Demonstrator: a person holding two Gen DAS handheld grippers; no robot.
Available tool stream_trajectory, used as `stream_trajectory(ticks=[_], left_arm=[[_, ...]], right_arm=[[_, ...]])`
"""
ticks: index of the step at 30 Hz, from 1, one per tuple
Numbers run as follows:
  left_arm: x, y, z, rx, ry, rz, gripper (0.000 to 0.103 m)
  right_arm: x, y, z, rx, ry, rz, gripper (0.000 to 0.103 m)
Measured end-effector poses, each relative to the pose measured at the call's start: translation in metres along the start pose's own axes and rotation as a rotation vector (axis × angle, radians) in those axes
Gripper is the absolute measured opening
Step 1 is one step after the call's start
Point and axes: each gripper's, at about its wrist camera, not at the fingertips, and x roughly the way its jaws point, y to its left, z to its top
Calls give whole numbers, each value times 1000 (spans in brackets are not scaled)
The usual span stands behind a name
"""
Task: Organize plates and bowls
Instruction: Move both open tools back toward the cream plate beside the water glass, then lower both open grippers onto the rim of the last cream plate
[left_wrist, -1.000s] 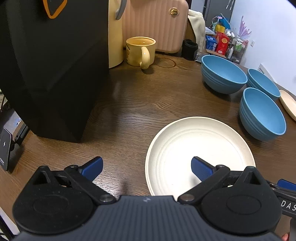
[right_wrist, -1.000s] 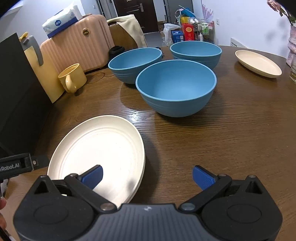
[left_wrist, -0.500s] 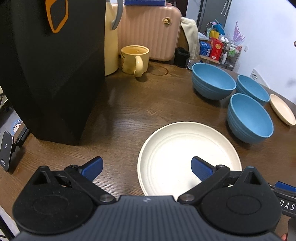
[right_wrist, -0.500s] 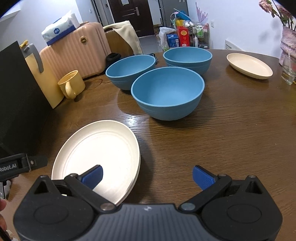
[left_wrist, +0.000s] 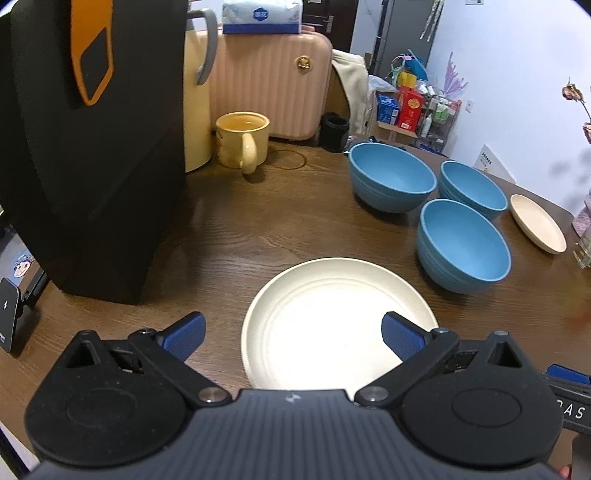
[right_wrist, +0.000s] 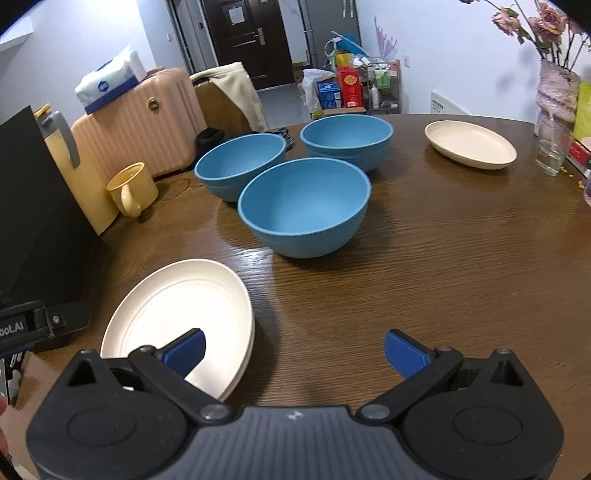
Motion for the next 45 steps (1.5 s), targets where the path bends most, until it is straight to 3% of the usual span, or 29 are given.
stream_trajectory(ticks=[28,45], left_arm=[[-22,-101,29,122,-45,-151,103],[-20,-188,41,199,-41,-219,103]], right_arm=[[-38,-78,30,137,-71,-116,103],[-45,-146,61,209,-85,-167,103]])
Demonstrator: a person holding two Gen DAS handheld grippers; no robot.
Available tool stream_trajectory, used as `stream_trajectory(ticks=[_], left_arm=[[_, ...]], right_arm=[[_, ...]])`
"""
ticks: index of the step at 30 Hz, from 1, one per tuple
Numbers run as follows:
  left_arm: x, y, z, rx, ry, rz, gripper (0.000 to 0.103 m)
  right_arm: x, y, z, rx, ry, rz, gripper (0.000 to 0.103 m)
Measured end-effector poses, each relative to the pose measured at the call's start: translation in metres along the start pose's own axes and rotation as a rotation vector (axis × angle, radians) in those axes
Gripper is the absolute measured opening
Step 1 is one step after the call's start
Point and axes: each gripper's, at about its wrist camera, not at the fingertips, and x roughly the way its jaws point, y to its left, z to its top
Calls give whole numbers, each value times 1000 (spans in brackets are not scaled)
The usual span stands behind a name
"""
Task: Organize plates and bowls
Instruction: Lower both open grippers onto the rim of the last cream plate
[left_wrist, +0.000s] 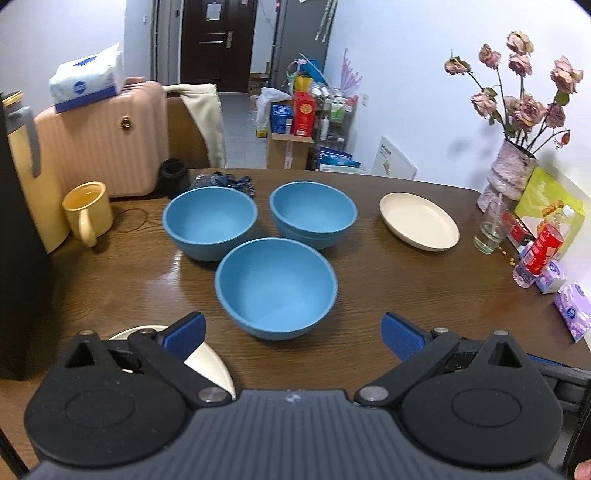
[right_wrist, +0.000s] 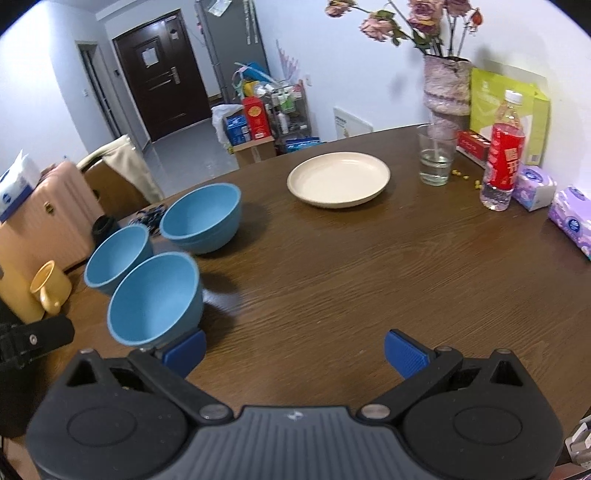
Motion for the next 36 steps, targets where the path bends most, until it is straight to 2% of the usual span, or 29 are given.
stream_trajectory(ticks=[12,19,29,36], left_arm=[[29,-46,35,8,14,-48,103],[51,-73,67,42,15,-63,103],[91,-107,110,13,27,-81,103],[132,-140,142,24,41,-67,103]], right_arm=[[10,-48,52,47,-14,-67,103],[21,-71,90,37,-11,-102,103],[50,-101,142,30,20,-103,103],[84,-118,180,24,48,-86,103]])
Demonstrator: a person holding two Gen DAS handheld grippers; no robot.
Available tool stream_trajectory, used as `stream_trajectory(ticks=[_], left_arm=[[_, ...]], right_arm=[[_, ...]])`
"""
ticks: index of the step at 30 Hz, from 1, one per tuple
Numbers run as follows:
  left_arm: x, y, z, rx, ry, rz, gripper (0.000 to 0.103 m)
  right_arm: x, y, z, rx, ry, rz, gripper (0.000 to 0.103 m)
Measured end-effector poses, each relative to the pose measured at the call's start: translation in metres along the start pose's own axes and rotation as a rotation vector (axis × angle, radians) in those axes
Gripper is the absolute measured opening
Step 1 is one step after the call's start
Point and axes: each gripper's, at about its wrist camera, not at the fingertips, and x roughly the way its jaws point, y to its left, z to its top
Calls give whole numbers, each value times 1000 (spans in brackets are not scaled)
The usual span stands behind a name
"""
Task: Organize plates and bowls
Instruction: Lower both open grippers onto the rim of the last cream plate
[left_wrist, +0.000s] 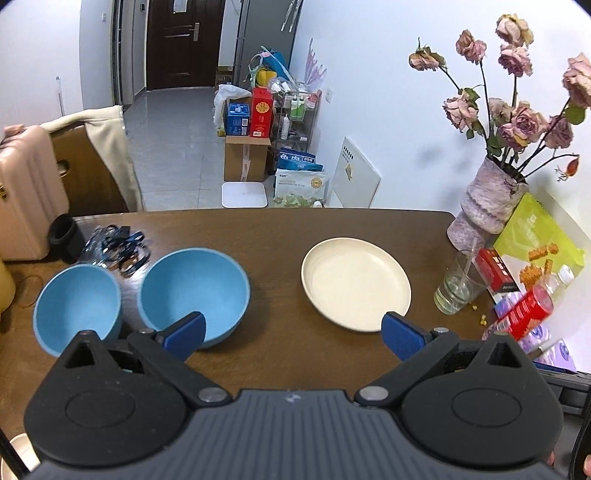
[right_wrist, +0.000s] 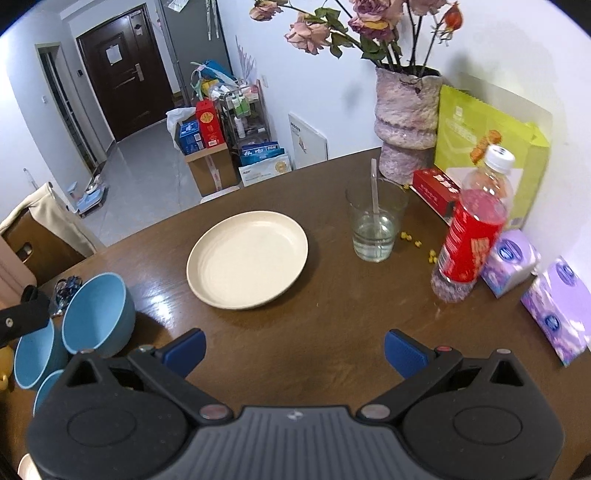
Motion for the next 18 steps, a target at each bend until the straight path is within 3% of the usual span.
stream_trajectory(ticks=[11,18], left_arm=[[83,-30,39,-4,56,50,103],[135,-42,51,5,87,87,103]], right_arm=[[75,-23,58,47,58,28,103],[127,-31,76,107,94,74,92]])
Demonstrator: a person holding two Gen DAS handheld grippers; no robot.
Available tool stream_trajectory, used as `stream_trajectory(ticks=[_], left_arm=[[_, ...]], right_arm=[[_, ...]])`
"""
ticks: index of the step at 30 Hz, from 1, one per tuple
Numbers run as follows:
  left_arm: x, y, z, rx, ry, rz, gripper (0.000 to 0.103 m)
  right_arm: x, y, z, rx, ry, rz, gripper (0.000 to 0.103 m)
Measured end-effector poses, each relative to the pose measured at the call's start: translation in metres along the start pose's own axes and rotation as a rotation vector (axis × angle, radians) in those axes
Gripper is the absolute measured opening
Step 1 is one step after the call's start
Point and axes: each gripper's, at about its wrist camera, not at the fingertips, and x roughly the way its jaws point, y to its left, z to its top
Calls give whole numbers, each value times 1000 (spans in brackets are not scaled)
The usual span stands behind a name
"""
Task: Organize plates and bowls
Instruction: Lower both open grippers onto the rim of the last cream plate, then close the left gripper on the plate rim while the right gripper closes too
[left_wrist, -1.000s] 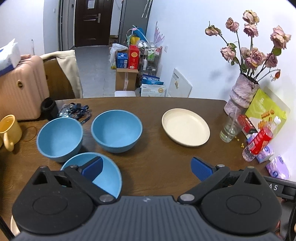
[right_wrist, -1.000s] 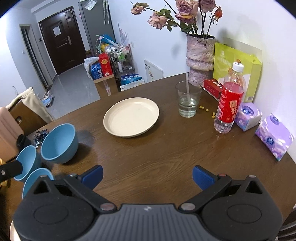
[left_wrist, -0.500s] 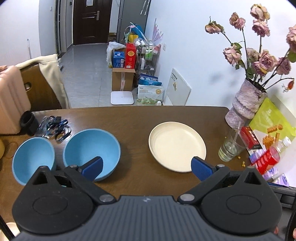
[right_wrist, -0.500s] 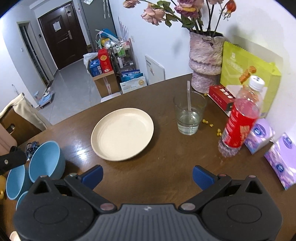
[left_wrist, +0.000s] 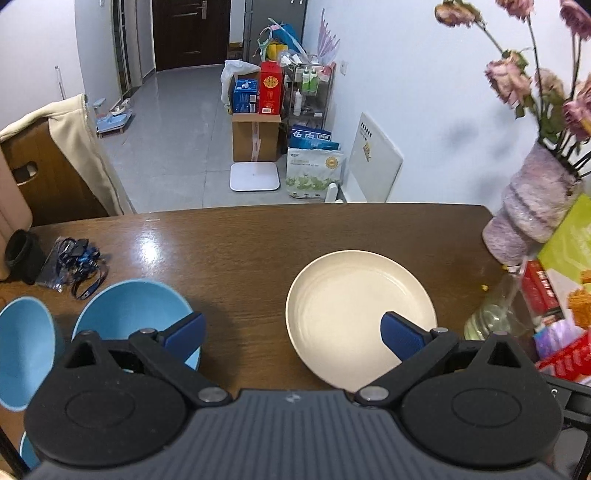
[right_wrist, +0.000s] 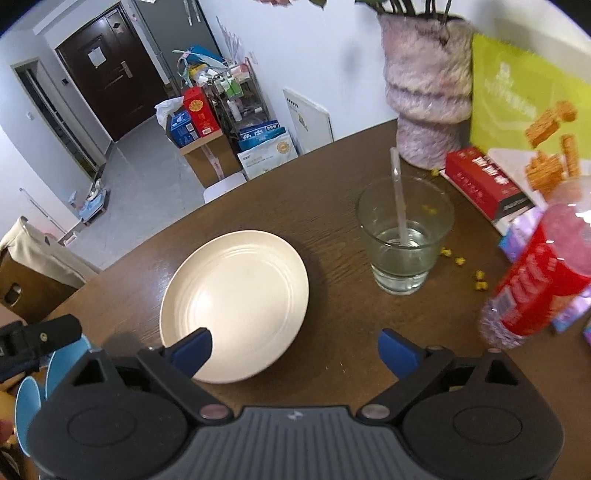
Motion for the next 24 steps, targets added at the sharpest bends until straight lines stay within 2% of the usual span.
stream_trajectory(ticks=[1,3,4,5,7,11,14,18,19,24], left_arm=[[6,-1,1,-1,4,6,102],[21,-4,4,-12,18,21,99],[28,-5,5,-18,23,24,95],[35,-6,7,-29,31,29,89],[50,-5,10,-57,50,33,83],[81,-5,13,-84,84,53,68],[99,-7,14,-99,102,65,62],[120,-9,13,-108,121,101,62],[125,-9,12,-108,126,110,60],[143,-6,8,-116,151,131,50]], right_arm=[[8,-1,3,1,4,-2,87],[21,-2,7,-5,14,-9,85],[28,-2,9,-9,20,-16,83],[34,-3,10,-14,24,-20,76],[47,-4,13,-23,31,-26,69],[70,-3,18,-48,46,-30,62],[85,-2,21,-68,61,-32,49],[102,-5,23,-64,83,-30,42],[106,-5,23,-65,87,-28,38],[123,-6,24,-76,96,-30,27]])
